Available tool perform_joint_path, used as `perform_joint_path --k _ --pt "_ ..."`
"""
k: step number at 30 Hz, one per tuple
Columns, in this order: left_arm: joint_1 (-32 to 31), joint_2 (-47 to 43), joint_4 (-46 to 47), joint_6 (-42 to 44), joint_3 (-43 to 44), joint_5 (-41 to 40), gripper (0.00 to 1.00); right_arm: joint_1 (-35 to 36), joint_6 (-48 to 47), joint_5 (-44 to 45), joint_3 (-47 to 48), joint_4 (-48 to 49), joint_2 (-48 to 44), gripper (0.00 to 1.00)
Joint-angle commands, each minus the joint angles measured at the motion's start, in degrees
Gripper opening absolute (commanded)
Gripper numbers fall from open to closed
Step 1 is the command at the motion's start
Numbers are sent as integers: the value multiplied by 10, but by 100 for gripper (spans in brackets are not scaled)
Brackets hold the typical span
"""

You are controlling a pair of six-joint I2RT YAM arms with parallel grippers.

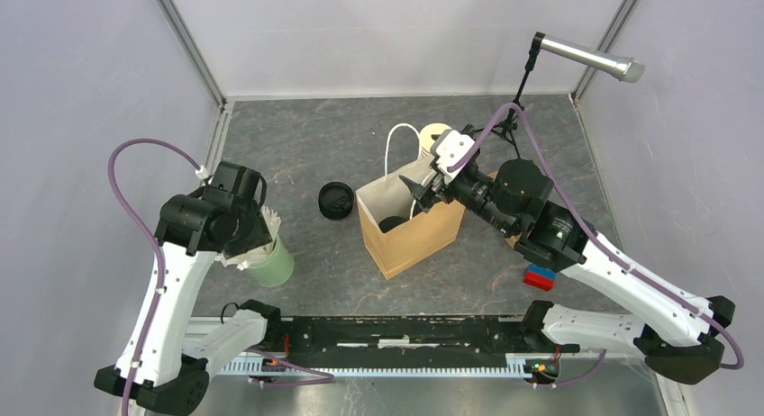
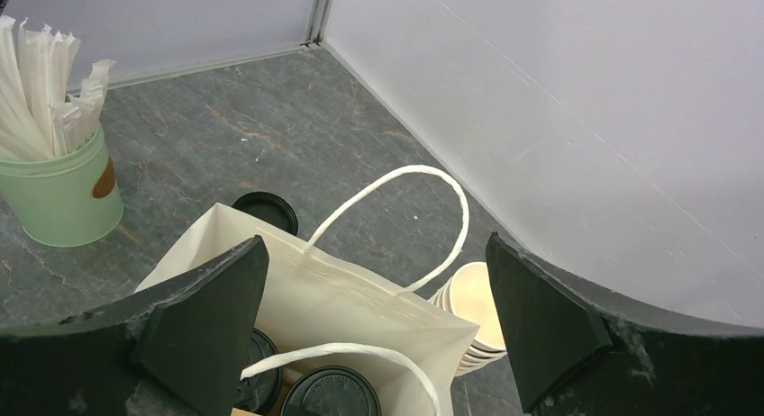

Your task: Pack the takeout coffee

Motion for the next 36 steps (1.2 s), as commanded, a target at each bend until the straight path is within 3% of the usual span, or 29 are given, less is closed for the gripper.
perform_joint_path --k 1,7,16,17,23,32,36 --pt "4 -4 -40 -3 -11 -17 53 -2 5 1 8 12 -7 98" --pt "4 0 -40 5 -22 -9 45 -2 5 2 -2 15 -8 98" --pt "4 -20 -40 0 -50 -3 43 -2 10 3 -4 12 -8 98" --pt "4 -19 -40 -1 -49 -4 41 -2 12 2 -4 12 -8 98" --pt "4 -5 -40 18 -10 -29 3 -2 15 1 -4 11 -8 98" --pt "4 -1 -39 33 67 -15 2 -2 3 -1 20 -5 1 98" --pt "4 8 -40 72 116 28 2 -2 1 -13 24 0 5 98"
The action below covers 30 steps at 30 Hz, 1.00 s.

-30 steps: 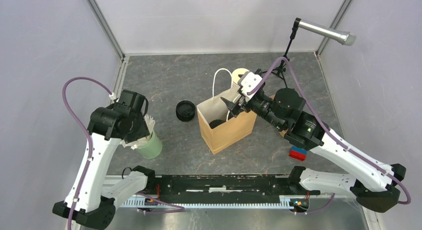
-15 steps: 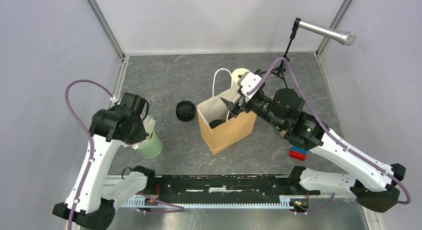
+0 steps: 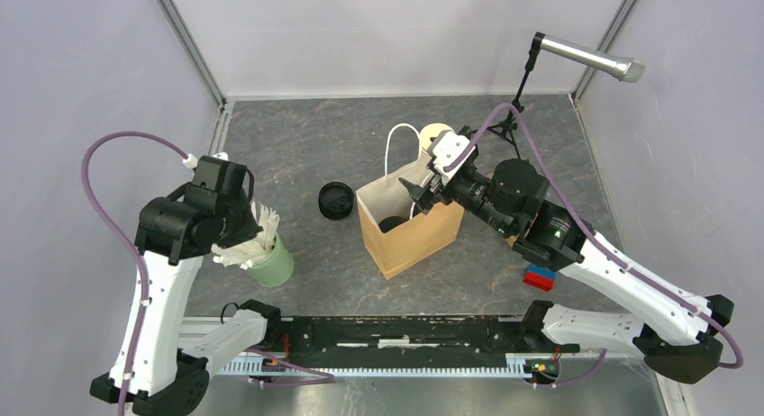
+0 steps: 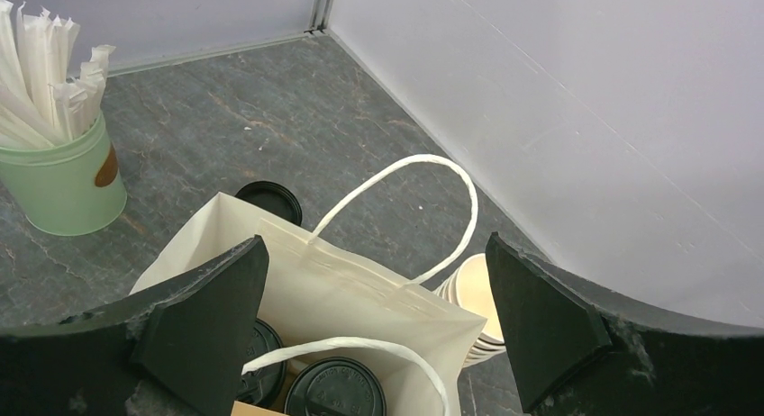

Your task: Pack the takeout coffee

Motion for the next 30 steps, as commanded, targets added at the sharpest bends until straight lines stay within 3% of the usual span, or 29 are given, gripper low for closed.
perform_joint_path --k 1,10,13,18,24,30 --pt "4 6 -40 62 68 43 2 -2 -6 -21 23 16 1 98" --pt "4 -10 -39 75 148 161 2 -2 -15 -153 -45 150 -28 98" --pt "4 -16 -39 85 180 198 2 -2 -14 -188 -41 155 -15 98" --pt "4 -23 -39 103 243 246 2 -2 -12 -173 -17 154 -1 98" --pt "3 -40 -27 106 251 302 2 -2 -11 -140 -4 144 -9 98" --pt "3 -38 78 103 216 422 2 -2 -24 -77 -8 158 -32 98"
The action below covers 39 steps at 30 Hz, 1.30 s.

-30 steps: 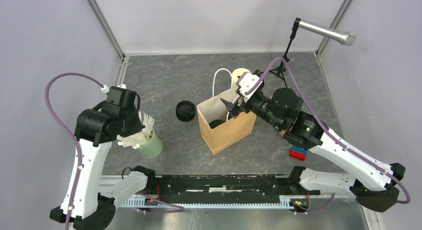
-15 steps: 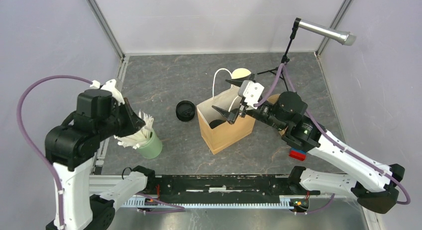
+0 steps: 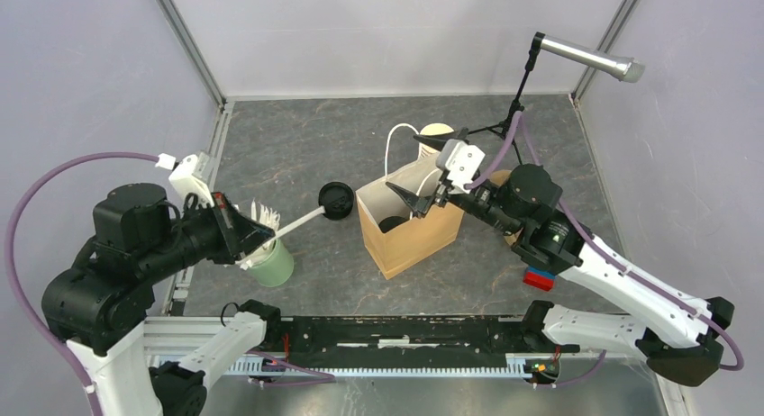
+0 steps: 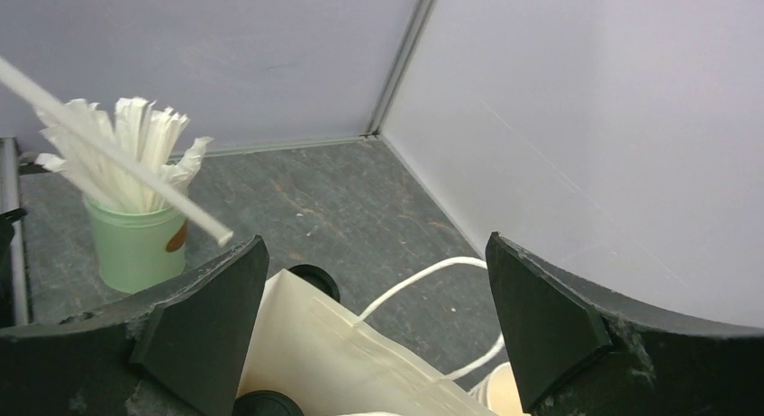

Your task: Pack the takeout coffee

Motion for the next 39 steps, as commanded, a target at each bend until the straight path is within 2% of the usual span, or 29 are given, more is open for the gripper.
perform_joint_path --k 1,4,9,16,24,31,39 --pt "4 15 85 15 -13 119 2 -2 -17 60 26 32 -25 98" --pt "3 25 119 3 -4 144 2 -2 -24 79 24 29 -36 98" --pt "3 47 148 -2 31 124 2 -2 -30 97 5 32 -60 98" --pt "3 61 213 -17 33 142 2 -2 -48 114 -10 29 -74 98" --pt "3 38 358 -86 -97 207 2 -2 -56 130 -25 34 -89 98" --pt "3 27 442 -113 -210 243 2 -2 -54 136 -43 28 -105 98" --pt "3 38 530 -152 -276 273 2 -2 -68 144 -53 22 -110 98"
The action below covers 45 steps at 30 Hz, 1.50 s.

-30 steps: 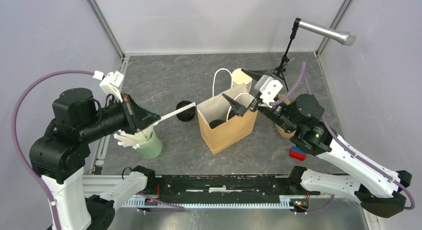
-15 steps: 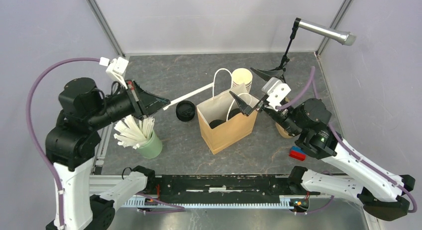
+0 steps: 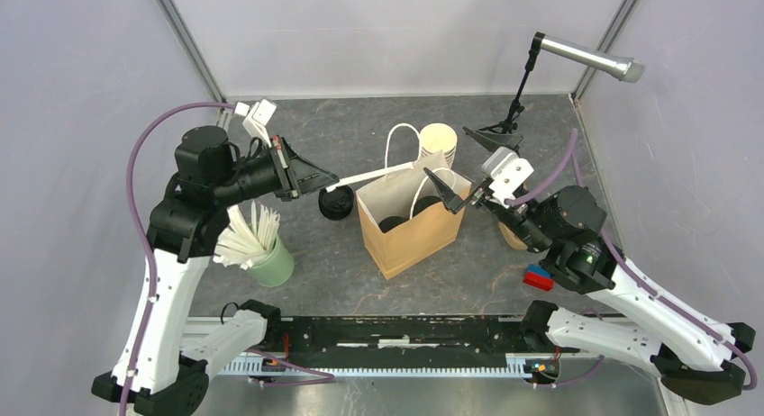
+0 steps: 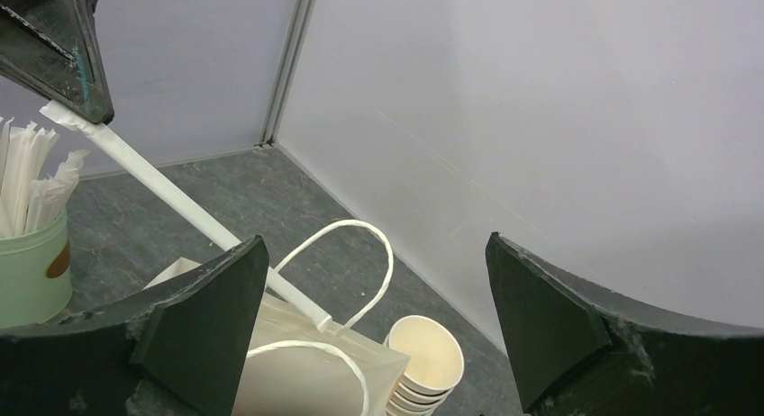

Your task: Pack the takeout coffee

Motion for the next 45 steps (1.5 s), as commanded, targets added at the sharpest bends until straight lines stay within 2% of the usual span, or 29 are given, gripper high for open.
perform_joint_path --k 1,9,15,20,26,28,31,35,40,41,45 --pt "3 4 100 -47 -28 43 2 -2 -12 11 -4 7 -2 98" --pt "-6 29 164 -59 -62 51 2 -2 -14 13 -6 1 -2 98" --pt "-39 67 250 -85 -128 42 2 -2 -9 12 -4 -2 2 98" --pt "-76 94 275 -65 -138 -6 2 -2 -2 16 3 -10 5 98" --pt "-90 107 310 -74 -174 -11 6 -2 -1 20 9 -13 10 98" --pt "-90 102 294 -68 -173 -24 16 -2 0 21 13 -14 13 98" --pt "-90 103 269 -50 -159 -25 21 -2 2 17 18 -15 20 98" --pt "-90 114 151 18 -86 -41 49 -2 8 13 24 -14 30 98" --pt "-89 128 -58 117 49 -126 97 -2 9 5 32 -10 40 98" --pt "-89 124 -86 129 64 -153 100 -2 9 3 33 -9 42 98" --pt "-87 101 -191 142 108 -273 100 -3 12 -4 36 -6 50 97"
